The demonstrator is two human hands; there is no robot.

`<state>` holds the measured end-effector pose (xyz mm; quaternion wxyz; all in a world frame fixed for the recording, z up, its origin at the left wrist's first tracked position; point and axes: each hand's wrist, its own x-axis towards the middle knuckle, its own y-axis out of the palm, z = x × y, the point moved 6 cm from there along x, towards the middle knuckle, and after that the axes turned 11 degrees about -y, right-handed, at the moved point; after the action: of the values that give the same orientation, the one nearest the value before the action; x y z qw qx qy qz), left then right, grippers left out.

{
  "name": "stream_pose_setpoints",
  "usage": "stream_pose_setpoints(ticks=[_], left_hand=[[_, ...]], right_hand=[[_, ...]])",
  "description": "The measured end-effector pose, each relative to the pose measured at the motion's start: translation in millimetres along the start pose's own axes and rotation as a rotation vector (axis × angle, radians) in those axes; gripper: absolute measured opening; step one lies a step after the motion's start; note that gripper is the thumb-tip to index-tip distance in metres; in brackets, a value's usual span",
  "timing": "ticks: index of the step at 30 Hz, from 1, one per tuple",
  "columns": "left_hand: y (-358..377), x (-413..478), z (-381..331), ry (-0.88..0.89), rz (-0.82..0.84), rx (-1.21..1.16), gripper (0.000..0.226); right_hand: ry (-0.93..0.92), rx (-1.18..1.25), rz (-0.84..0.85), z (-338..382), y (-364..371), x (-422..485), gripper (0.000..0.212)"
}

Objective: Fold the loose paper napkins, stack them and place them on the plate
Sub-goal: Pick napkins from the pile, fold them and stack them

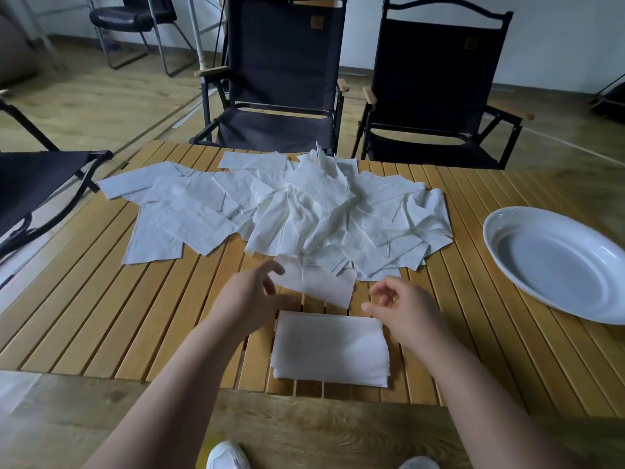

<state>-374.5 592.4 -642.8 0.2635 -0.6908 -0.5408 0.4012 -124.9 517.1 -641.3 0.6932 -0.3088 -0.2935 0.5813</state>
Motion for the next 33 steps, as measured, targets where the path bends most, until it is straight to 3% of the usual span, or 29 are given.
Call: stream_pose_setpoints(ticks=[4,9,11,14,17,26,33], left_hand=[[-6,14,4,0.105,-0.216,0.052,0.045],[-1,24,12,0.168,-0.237,0.027,0.012],[-3,25,13,0.183,-0.253,0.007,0.007],[-3,25,10,0.216,-0.276,0.043,0.005],[-1,22,8,0.209,-0.253,-0.006,0.005],[-1,2,-13,0.320,-0.100,-0.250,0.008],[-15,-17,-22,0.229,0.091,-0.566,0.009]], right_hand=[[-0.147,0.019,0.000,14,13,13,0.021],[-0.186,-0.019,0.065,20,36,20,0.013],[-0.215,-0.046,0.056,22,38,21,0.002],[-0.273,-0.139,0.059,25,40,20,0.008],[-0.298,-0.131,0.039,26,37,19,0.009],[-0.251,0.222,-0.154,32,-1,5,0.013],[-0.131,0.425,-0.090,32,-20,-3,0.004]])
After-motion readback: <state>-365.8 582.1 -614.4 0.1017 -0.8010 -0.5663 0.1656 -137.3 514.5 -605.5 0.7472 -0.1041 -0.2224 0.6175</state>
